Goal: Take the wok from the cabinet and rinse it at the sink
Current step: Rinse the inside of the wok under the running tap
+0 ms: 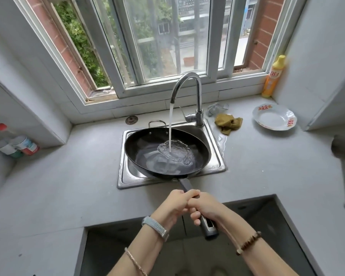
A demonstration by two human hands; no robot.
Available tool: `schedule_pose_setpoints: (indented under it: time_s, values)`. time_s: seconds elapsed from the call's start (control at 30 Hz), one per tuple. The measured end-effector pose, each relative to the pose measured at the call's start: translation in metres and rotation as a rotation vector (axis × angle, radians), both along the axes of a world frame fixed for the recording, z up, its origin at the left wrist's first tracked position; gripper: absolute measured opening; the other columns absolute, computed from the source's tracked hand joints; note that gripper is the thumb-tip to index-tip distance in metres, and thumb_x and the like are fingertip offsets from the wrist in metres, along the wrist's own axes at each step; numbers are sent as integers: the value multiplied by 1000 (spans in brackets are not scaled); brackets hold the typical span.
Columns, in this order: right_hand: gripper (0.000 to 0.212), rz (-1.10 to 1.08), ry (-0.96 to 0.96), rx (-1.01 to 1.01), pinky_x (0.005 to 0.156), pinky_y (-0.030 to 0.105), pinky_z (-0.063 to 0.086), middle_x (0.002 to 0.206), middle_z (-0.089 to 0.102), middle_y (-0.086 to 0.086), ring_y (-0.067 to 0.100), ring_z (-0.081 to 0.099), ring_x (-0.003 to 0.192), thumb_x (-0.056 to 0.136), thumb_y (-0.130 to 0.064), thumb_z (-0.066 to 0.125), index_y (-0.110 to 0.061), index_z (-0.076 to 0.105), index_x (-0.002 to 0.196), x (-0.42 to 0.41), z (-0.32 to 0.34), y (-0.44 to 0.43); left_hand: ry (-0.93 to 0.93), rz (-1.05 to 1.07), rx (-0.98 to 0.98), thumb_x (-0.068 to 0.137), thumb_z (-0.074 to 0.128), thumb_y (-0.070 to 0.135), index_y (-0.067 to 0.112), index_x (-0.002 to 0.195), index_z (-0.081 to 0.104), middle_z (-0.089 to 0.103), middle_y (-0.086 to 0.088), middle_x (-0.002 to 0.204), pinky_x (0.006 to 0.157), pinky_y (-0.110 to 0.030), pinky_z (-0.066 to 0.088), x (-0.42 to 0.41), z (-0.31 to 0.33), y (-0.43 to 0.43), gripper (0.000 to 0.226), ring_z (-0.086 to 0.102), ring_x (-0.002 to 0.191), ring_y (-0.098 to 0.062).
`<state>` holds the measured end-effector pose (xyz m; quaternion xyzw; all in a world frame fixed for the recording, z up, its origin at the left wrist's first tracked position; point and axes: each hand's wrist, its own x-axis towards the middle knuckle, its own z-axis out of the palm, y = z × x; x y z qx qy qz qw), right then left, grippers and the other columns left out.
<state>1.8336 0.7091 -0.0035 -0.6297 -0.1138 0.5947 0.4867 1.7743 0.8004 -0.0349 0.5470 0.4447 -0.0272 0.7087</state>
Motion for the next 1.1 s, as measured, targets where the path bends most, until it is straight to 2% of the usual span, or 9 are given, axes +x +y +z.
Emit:
schedule_pose_setpoints:
  time_s: [0.13,0.27,0.57,0.8,1.0,1.1]
  values:
    - [18,7,-92,-19,37,20,39,51,44,1,7,39,36,84,2,42,-2,58,78,7,0,-7,-73,-20,-84,88,65,18,3,82,50,49,1,41,39,-19,41,9,-5,-6,23,46,32,-11]
    - [17,-1,-140,-41,37,21,40,55,49,4,8,41,36,83,1,43,-3,57,75,11,-4,-11,-118,-79,-140,89,64,20,4,68,54,48,-2,41,41,-24,45,14,-10,-10,28,47,33,-15]
    - [15,-21,-184,-103,37,21,40,63,44,10,8,41,36,83,2,45,-4,55,74,17,-13,-14,-133,-87,-206,89,64,18,3,75,54,48,-1,43,40,-24,45,21,-17,-16,23,45,35,-15]
    - [19,-29,-210,-142,36,21,40,50,44,4,9,43,34,82,3,43,-3,54,68,17,-11,-14,-154,-100,-236,88,66,19,2,76,58,51,-5,49,44,-27,45,19,-20,-14,22,46,38,-18]
    - [24,-43,-200,-179,36,17,39,43,46,2,9,44,31,85,0,45,-5,51,62,17,-2,-2,-148,-151,-284,91,57,14,0,70,53,41,-8,41,38,-28,47,20,-4,-2,26,44,31,-20]
    - [23,-45,-217,-207,40,21,43,46,49,4,13,48,36,83,-4,49,-5,55,61,22,1,10,-127,-155,-305,92,55,16,3,69,53,40,-7,40,36,-25,46,23,9,5,26,44,29,-18]
